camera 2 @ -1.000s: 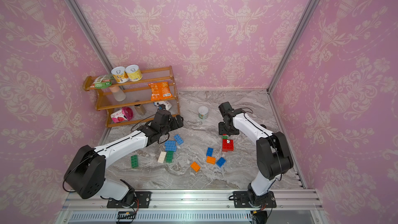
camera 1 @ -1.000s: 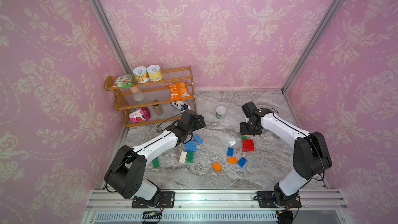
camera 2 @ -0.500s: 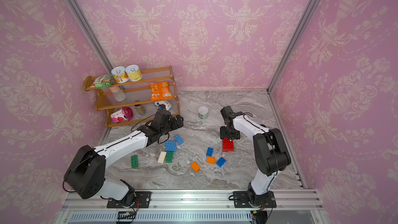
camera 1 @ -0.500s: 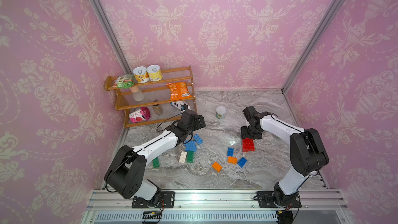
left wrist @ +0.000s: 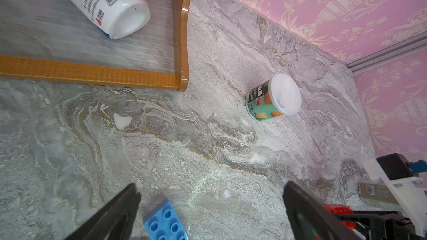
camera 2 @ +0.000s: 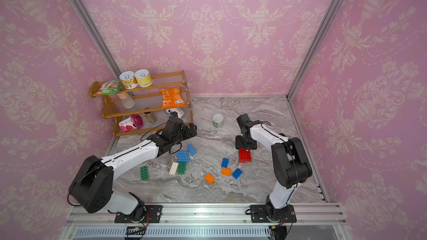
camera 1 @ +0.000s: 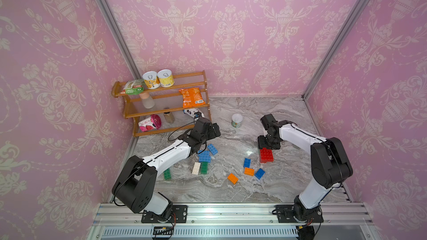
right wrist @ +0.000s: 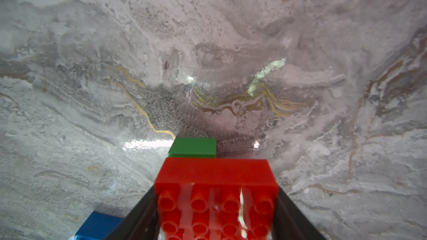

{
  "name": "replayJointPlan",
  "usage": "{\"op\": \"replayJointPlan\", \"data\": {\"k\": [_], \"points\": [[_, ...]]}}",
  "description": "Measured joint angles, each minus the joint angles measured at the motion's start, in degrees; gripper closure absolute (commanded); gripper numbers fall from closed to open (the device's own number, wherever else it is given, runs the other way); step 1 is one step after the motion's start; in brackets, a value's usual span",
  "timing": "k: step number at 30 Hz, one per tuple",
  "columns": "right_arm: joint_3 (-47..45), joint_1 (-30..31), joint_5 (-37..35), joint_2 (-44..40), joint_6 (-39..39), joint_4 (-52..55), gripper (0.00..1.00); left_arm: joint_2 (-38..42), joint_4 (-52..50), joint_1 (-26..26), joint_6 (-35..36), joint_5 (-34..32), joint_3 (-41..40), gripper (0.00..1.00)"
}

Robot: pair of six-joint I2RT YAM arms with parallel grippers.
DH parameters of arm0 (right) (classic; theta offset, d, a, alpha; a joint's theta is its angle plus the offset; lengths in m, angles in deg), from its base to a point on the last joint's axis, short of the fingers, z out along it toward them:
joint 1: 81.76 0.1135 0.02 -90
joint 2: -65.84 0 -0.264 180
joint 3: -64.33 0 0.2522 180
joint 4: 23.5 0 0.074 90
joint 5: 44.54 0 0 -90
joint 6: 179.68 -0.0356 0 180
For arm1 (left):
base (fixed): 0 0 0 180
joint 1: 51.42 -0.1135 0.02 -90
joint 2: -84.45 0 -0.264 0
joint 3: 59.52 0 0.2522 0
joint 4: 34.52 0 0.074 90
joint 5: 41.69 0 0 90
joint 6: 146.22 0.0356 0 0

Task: Assemble a rectangle with lego
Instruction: Assemble the lego brick with the lego brick.

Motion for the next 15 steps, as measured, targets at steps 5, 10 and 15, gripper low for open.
{"op": "replayJointPlan", "data": {"k": [5,10,15], "points": [[0.0,0.0,0.0,0.3,0.0,0.0,0.48,0.0,0.0,0.0,0.0,0.0,0.0,0.01],[0.0,0.0,0.1,0.7,0.0,-0.1,0.49,0.0,0.0,0.0,0.0,0.0,0.0,0.01],[0.0,0.0,0.1,0.8,0.0,-0.1,0.49,0.0,0.0,0.0,0.0,0.0,0.0,0.01]]}}
